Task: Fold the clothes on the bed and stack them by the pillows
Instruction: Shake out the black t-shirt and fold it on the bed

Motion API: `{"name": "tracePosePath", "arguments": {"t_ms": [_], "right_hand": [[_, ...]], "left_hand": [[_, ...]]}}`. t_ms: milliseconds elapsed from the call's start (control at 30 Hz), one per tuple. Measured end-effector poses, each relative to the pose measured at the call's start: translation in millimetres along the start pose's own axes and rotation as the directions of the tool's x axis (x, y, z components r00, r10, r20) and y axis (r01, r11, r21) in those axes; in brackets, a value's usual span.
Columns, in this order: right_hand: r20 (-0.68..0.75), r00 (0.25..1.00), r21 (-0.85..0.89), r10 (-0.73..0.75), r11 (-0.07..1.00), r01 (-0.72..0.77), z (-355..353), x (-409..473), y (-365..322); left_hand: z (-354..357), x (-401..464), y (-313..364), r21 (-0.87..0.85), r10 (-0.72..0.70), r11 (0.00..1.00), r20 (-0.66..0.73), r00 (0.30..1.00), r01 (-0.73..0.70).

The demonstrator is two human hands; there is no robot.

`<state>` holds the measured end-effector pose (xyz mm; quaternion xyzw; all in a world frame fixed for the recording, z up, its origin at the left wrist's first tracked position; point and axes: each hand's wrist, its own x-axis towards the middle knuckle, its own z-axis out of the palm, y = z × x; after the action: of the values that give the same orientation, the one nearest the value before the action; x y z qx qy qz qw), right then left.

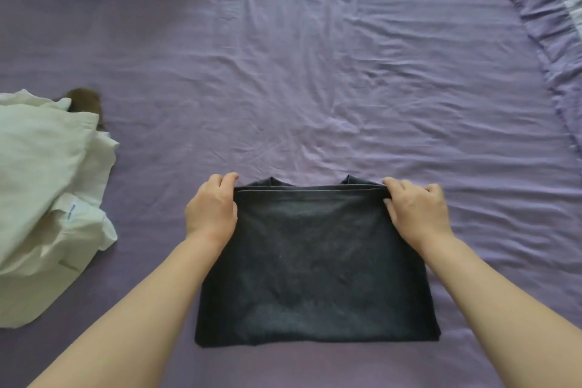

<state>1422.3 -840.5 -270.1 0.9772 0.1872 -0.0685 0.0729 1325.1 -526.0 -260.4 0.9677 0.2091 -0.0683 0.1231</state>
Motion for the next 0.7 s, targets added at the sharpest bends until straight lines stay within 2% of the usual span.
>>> {"name": "tracePosePath", "arguments": {"t_ms": [133, 233, 267, 333, 400, 467, 533, 600, 700], "right_hand": [[-0.102, 0.991, 0.053, 0.083, 0.996, -0.078, 1.9, -4.2, 0.2], [0.002, 0.977, 0.176, 0.214, 0.961, -0.211, 6.9, -14.9, -0.7], [0.048, 0.964, 0.242, 0.261, 0.933, -0.265, 9.4, -19.9, -1.3], [0.118, 0.94, 0.358, 0.321, 0.869, -0.342, 14.7, -30.5, -2.8], [0.135, 0.925, 0.419, 0.356, 0.825, -0.379, 19.2, -40.9, -4.3], [0.133, 0.924, 0.464, 0.359, 0.801, -0.378, 22.1, -50.7, -6.8], [0.114, 0.93, 0.524, 0.351, 0.773, -0.356, 23.5, -60.6, -8.3], [0.117, 0.922, 0.581, 0.368, 0.728, -0.364, 25.8, -71.1, -8.8], [0.194, 0.887, 0.655, 0.419, 0.618, -0.436, 31.1, -86.0, -8.2]], "left_hand": [[3.8, 2.5, 0.4, 0.106, 0.051, 0.993, -0.076, 0.996, -0.043], [2.2, 1.2, 1.3, 0.184, 0.125, 0.979, -0.235, 0.964, -0.082], [2.0, -0.6, 4.8, 0.223, 0.178, 0.968, -0.294, 0.939, -0.114], [5.3, -7.2, 19.2, 0.342, 0.399, 0.896, -0.338, 0.852, -0.284], [16.5, -18.0, 42.9, 0.349, 0.57, 0.808, -0.256, 0.781, -0.475], [32.4, -36.6, 73.6, 0.188, 0.569, 0.811, -0.035, 0.822, -0.554], [57.4, -56.2, 100.3, 0.049, 0.495, 0.858, 0.18, 0.85, -0.511], [80.7, -69.7, 119.3, 0.039, 0.436, 0.889, 0.228, 0.87, -0.456], [100.7, -75.0, 131.6, 0.117, 0.386, 0.902, 0.21, 0.898, -0.415]]}}
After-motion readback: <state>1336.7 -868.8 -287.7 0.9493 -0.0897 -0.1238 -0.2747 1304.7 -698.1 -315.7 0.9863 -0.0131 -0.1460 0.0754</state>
